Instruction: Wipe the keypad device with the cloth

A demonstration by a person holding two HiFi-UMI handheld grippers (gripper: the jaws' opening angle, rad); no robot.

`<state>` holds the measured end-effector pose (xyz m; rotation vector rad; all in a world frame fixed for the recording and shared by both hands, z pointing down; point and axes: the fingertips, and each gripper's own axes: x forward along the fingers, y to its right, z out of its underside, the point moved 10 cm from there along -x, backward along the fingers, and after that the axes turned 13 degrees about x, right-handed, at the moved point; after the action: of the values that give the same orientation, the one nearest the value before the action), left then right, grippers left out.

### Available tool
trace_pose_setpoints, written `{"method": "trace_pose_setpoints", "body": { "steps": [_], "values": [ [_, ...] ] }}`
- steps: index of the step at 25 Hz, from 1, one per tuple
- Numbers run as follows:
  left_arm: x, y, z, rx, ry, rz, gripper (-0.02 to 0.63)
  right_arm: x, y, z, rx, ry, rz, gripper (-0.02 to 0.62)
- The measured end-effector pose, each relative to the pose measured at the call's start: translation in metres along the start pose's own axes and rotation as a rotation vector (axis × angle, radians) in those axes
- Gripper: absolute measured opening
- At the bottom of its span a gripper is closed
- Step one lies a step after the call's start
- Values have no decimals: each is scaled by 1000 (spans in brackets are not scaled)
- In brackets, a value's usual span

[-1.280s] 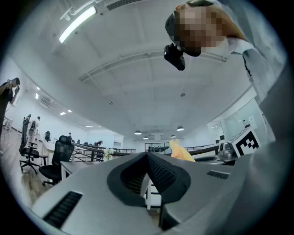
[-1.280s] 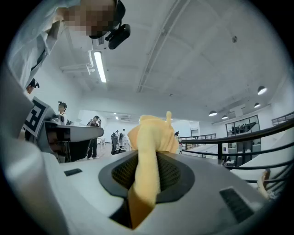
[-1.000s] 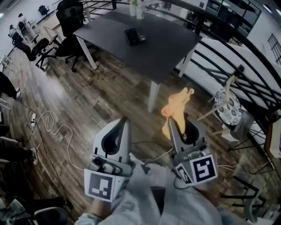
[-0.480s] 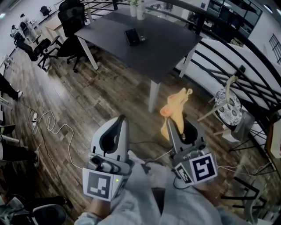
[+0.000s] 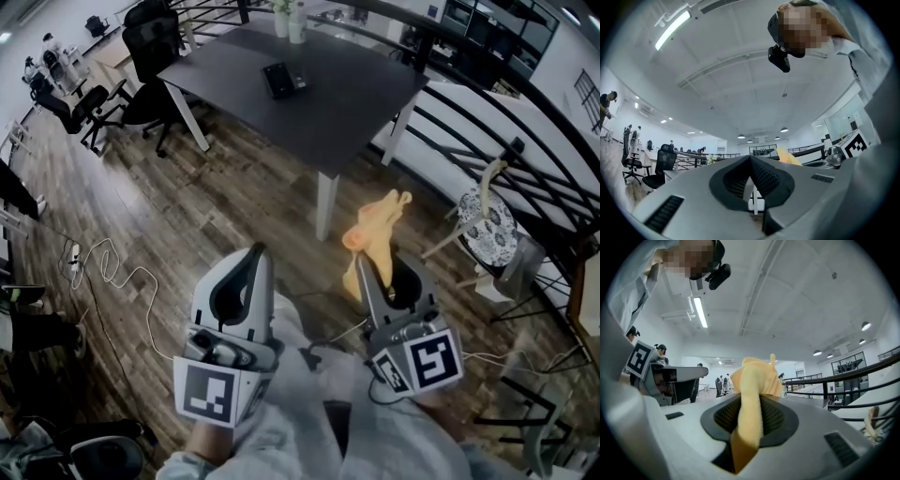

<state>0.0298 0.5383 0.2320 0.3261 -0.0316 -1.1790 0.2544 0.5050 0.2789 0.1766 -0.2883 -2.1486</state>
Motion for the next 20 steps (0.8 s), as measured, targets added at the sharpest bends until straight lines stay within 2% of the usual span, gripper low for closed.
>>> {"method": "trace_pose_setpoints", "body": {
  "steps": [13,20],
  "values": [
    [16,-8,2,7,48,5,14,12,9,-5,-28,20,13,101],
    [22,-21,7,-2,35,0,14,31,9,-4,-22,12,10,101]
  ]
}}
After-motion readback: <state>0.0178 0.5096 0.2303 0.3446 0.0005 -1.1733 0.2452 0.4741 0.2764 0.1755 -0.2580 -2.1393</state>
